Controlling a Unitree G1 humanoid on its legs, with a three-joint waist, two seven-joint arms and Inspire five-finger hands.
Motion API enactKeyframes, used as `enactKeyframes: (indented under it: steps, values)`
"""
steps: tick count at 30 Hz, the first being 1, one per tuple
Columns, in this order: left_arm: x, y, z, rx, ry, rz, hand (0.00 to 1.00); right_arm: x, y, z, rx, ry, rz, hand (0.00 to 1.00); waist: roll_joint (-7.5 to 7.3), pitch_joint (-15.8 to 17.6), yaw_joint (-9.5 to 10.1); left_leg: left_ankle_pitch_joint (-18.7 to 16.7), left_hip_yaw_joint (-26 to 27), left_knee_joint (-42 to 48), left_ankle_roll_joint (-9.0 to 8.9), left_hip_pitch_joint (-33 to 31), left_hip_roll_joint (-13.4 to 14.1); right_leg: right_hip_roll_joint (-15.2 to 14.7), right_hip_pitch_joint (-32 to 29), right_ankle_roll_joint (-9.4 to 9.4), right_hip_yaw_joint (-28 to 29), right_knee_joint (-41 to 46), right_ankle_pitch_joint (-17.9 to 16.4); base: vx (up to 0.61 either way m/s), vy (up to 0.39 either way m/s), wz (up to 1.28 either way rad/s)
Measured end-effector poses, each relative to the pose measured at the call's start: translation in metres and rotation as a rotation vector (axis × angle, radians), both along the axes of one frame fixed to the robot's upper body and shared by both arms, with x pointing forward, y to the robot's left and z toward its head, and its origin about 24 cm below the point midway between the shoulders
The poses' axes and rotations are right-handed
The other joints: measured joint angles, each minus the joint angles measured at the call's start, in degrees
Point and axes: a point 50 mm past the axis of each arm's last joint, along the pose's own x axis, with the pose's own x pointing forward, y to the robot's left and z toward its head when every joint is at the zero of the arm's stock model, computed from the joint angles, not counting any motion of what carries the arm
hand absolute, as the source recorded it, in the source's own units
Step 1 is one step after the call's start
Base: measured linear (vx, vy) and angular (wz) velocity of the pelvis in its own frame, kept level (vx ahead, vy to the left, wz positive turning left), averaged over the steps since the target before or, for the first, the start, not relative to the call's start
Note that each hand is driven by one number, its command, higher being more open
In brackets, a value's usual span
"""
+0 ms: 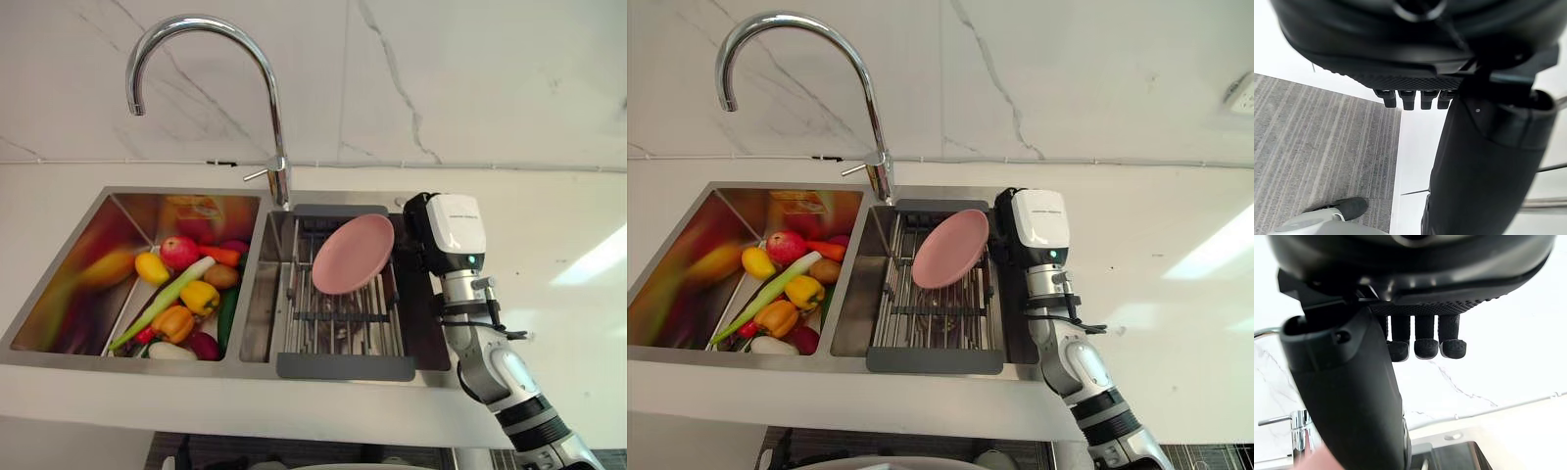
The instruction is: Walk over to the sink, pick up the cup, carry it to the dishwasher, place the cup inside the dishwasher, then close the dishwasher door
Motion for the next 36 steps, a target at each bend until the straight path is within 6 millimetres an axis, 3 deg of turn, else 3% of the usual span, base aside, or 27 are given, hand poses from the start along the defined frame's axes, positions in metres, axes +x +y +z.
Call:
enactKeyframes:
  steps: [4, 8, 11, 13, 16, 19, 20, 23, 30, 36]
  values:
    - [0.0, -0.002, 0.0, -0.003, -0.002, 0.002, 1.0, -0.002, 0.003, 0.01, 0.022, -0.042, 0.021, 0.0, -0.68, -0.1, 0.17, 0.0, 0.2, 0.3, 0.12, -0.1, 0.2, 0.2, -0.1, -0.02, 0.3, 0.0, 0.0, -0.01, 0.004, -0.02]
    - [0.0, -0.002, 0.0, 0.001, -0.009, 0.005, 1.0, -0.003, -0.006, 0.024, 0.071, -0.12, -0.022, 0.0, -0.78, -0.1, 0.37, 0.0, 0.2, 0.5, 0.14, -0.3, 0.2, 0.2, -0.1, -0.05, 0.2, 0.0, 0.0, 0.0, 0.0, 0.0]
    - [-0.002, -0.002, 0.0, 0.008, -0.004, 0.013, 1.0, -0.007, -0.033, 0.045, 0.149, -0.249, -0.143, 0.0, -0.87, -0.1, 0.45, 0.0, 0.2, 0.5, 0.15, -0.3, 0.2, 0.2, -0.1, -0.06, 0.3, 0.0, 0.0, 0.0, 0.0, 0.0]
    - [-0.005, -0.002, 0.0, 0.009, -0.003, 0.021, 1.0, -0.016, -0.06, 0.065, 0.242, -0.393, -0.256, 0.0, -0.88, -0.1, 0.14, 0.0, 0.3, 0.5, 0.15, -0.3, 0.1, 0.2, -0.2, -0.06, 0.4, 0.0, 0.0, 0.0, 0.0, 0.0]
    - [-0.009, -0.003, -0.001, 0.012, -0.006, 0.047, 1.0, -0.032, -0.084, 0.084, 0.36, -0.556, -0.34, 0.0, -0.89, -0.1, -0.55, -0.1, 0.9, 0.3, 0.23, 0.1, 0.1, 0.3, -0.2, -0.05, 0.8, 0.0, 0.0, 0.02, 0.029, -0.08]
    - [-0.01, -0.007, -0.001, 0.01, -0.015, 0.085, 1.0, -0.047, -0.09, 0.092, 0.519, -0.65, -0.31, 0.0, -0.94, -0.2, -1.56, -0.3, 1.5, 0.5, 0.33, 0.3, 0.1, 0.3, -0.1, 0.04, 1.0, 0.0, 0.1, 0.0, 0.025, -0.08]
    - [-0.01, -0.006, -0.001, 0.011, -0.016, 0.088, 1.0, -0.05, -0.089, 0.091, 0.55, -0.66, -0.293, 1.0, -0.97, -0.3, -1.69, -0.3, 1.6, 0.6, 0.34, 0.3, 0.1, 0.3, -0.1, 0.05, 1.1, 0.0, 0.1, -0.01, 0.018, -0.08]
    - [-0.007, -0.006, 0.0, 0.015, -0.028, 0.094, 1.0, -0.064, -0.084, 0.087, 0.698, -0.681, -0.194, 1.0, -1.15, -0.6, -1.85, -0.5, 2.2, 0.9, 0.37, 0.4, 0.1, 0.3, -0.2, 0.12, 1.6, 0.0, 0.1, -0.02, 0.022, -0.09]
    - [-0.004, -0.006, 0.002, 0.018, -0.051, 0.117, 1.0, -0.075, -0.074, 0.079, 0.903, -0.729, -0.076, 1.0, -1.24, -0.8, -2.02, -0.5, 2.5, 1.1, 0.36, 0.4, 0.1, 0.3, -0.3, 0.35, 1.9, 0.0, -0.1, -0.01, 0.008, -0.02]
    - [-0.004, -0.006, 0.002, 0.027, -0.053, 0.124, 1.0, -0.073, -0.066, 0.069, 1.165, -0.529, 0.167, 1.0, -1.28, -1.0, -2.34, -0.6, 2.7, 1.1, 0.33, 0.5, 0.1, 0.3, -0.4, 0.14, 2.0, 0.0, 0.2, 0.0, 0.0, 0.0]
